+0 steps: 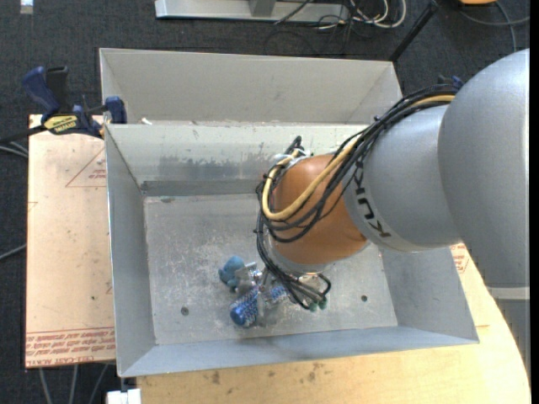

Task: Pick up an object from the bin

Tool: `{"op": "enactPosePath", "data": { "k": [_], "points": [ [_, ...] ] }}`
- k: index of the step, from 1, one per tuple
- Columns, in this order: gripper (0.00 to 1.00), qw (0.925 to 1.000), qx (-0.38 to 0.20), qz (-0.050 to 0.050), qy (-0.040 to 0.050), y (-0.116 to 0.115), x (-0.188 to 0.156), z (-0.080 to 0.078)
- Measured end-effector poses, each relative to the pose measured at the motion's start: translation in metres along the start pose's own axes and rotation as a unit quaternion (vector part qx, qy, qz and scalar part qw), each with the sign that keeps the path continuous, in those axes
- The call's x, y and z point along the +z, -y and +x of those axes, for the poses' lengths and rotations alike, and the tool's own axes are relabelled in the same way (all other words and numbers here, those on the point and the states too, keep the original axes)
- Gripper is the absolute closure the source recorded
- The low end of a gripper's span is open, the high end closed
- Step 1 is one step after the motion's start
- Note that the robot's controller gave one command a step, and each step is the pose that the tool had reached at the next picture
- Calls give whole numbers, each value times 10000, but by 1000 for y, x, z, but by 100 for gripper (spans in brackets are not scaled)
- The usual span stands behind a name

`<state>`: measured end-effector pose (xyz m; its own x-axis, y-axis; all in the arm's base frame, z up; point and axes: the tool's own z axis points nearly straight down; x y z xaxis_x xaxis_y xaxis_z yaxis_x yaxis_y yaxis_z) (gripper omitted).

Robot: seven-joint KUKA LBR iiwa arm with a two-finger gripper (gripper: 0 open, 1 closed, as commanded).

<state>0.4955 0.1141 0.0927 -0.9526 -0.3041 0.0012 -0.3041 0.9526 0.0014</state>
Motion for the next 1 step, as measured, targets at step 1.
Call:
{"op": "enactPosePath", "data": {
  "k": [1],
  "points": [
    [100,10000,-21,4,58,-26,-200,-9]
  ]
}}
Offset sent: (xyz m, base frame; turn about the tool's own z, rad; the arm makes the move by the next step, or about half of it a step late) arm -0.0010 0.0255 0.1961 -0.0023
